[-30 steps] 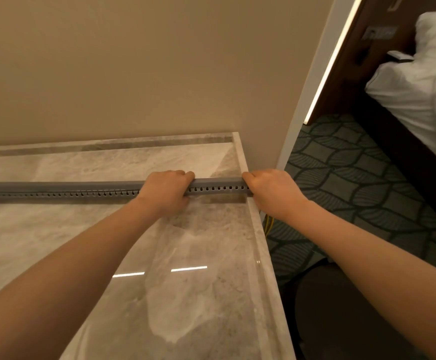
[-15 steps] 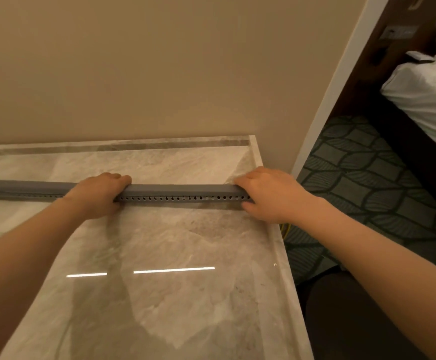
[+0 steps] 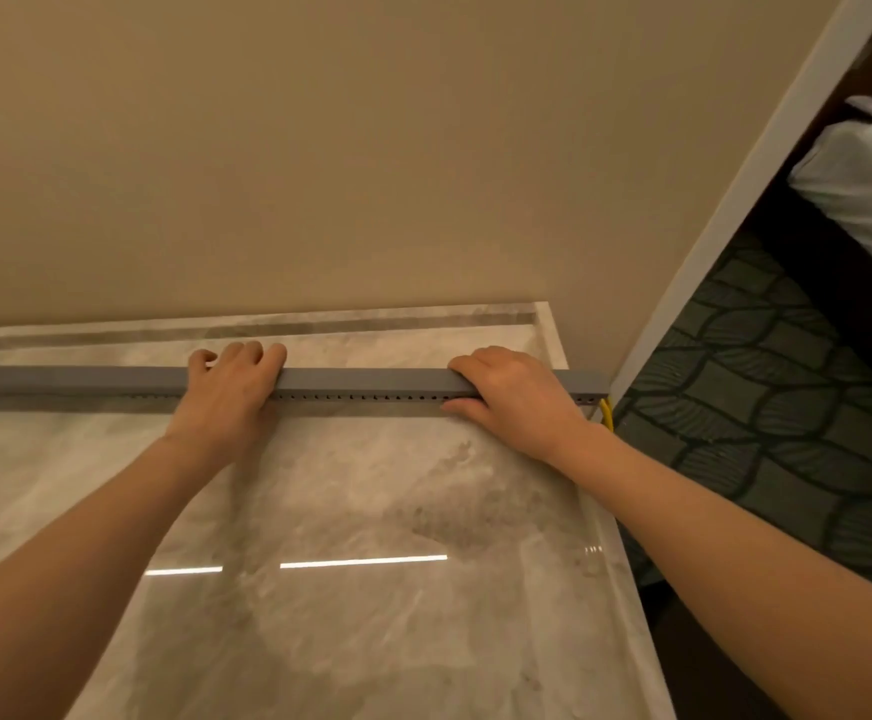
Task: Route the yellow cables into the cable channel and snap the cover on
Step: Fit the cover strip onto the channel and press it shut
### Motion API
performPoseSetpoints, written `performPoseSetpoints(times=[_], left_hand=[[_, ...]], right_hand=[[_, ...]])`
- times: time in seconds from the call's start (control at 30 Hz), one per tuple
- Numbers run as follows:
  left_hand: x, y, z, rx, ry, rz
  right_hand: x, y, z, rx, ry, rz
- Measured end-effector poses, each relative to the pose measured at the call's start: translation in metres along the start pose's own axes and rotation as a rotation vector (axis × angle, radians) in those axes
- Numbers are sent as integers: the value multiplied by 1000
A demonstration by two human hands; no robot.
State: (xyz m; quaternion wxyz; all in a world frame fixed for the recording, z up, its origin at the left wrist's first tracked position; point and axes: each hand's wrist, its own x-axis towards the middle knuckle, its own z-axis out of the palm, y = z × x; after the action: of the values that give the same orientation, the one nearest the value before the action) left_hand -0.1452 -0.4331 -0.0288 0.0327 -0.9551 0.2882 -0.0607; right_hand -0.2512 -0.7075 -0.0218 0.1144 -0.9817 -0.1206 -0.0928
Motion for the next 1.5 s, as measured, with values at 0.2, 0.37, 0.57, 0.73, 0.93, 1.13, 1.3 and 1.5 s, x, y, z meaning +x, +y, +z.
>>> performPoseSetpoints(times=[0.2, 0.37, 0.57, 0.73, 0.93, 1.13, 1.3, 1.5], left_hand=[[36, -4, 1, 35, 38, -29], [56, -5, 2, 65, 106, -74], [75, -6, 7, 66, 127, -126], [77, -3, 16, -22, 135, -208], [74, -14, 6, -26, 156, -162], [59, -31, -10, 94, 188, -10], [58, -34, -20, 147, 209, -39], [58, -29, -22, 102, 146, -109]], right_hand=[[30, 26, 0, -6, 89, -16], [51, 43, -1, -21, 156, -36], [71, 58, 0, -22, 223, -75], [74, 63, 10, -3, 296, -159], [76, 63, 10, 33, 284, -157], [74, 63, 11, 20, 320, -215], [73, 56, 15, -103, 453, -261], [71, 44, 19, -239, 465, -130]])
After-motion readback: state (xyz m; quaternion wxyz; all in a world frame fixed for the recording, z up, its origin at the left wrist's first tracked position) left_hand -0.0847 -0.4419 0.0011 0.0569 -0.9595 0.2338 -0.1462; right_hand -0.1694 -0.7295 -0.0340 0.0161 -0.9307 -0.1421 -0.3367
